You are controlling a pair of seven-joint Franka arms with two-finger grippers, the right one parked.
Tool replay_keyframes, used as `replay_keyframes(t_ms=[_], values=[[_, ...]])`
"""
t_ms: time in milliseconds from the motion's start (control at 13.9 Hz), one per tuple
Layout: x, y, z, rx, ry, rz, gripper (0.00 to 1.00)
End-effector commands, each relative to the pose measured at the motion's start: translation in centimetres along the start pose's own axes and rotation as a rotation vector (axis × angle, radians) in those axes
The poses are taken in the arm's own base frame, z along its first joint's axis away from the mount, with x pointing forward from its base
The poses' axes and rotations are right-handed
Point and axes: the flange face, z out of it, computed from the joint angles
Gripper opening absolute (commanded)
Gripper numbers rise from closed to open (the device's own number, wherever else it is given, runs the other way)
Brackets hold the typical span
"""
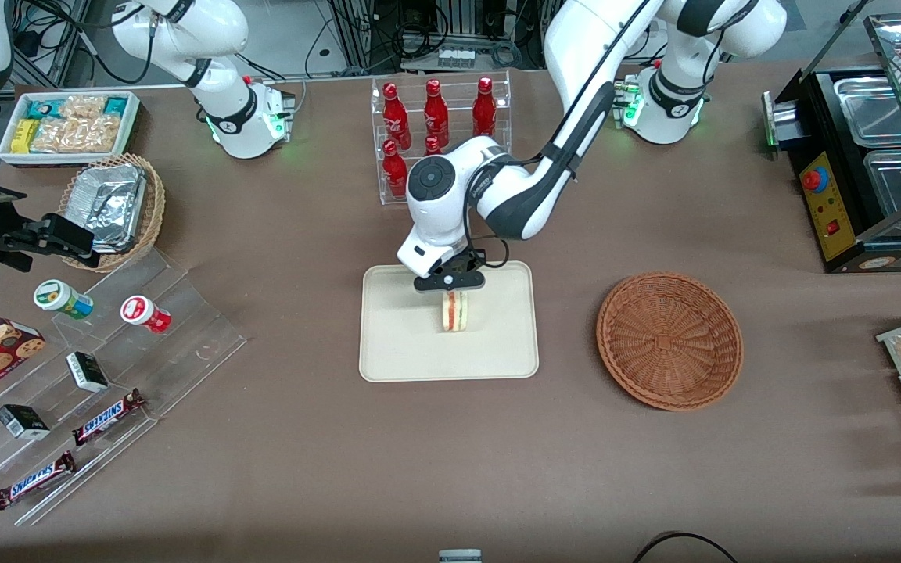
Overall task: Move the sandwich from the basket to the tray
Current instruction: 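Carry the sandwich over the cream tray and lower it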
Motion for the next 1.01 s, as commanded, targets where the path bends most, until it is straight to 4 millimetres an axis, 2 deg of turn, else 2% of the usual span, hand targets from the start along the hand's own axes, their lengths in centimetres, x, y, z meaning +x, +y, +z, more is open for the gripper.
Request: replay_keyframes(t_ms=[0,216,577,649,722,794,866,938], values=[[0.1,1.1,0.4,-0.009,0.028,-0.017,0.00],[0.2,1.0,1.9,0.018,0.048,-0.048,0.00],[0.5,1.5,2.6,-0.001,0.073,-0.086,0.00],[0.5,1.5,2.7,0.000,0.071,-0.087,0.06],[0.5,1.5,2.5,-0.001,0.073,-0.083,0.79],[0.7,1.3,1.9,-0.005,0.076,-0.084,1.00],[1.2,1.1,0.7,-0.015,0.082,-0.096,1.00],[1.3,0.7,-1.9,-0.029,0.094,-0.103,1.00]])
